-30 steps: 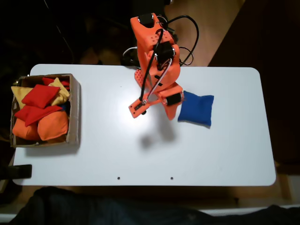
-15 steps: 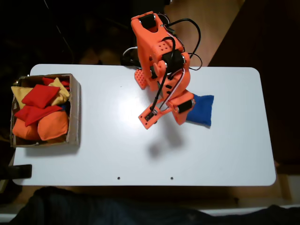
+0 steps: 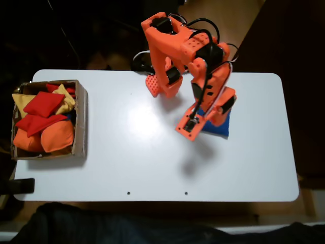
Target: Grasp a bag and put it in the box.
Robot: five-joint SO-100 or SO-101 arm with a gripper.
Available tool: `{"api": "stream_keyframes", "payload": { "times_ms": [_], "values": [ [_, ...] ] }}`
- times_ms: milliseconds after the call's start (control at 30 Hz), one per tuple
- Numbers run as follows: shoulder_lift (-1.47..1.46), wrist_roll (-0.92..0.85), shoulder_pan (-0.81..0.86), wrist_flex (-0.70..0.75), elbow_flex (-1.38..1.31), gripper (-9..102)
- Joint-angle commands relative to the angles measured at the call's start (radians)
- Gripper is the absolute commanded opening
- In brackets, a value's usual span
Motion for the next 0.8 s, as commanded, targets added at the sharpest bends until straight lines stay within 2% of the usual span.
{"api": "stream_keyframes", "payload": {
  "times_ms": [0,433,767],
  "values": [
    [-0.026,-0.067,-0.067,0.037,-0.072,3],
    [-0.222,-0.267,-0.19,0.066,-0.141,7],
    [-0.359,-0.39,-0.224,0.12,-0.146,26]
  ]
}}
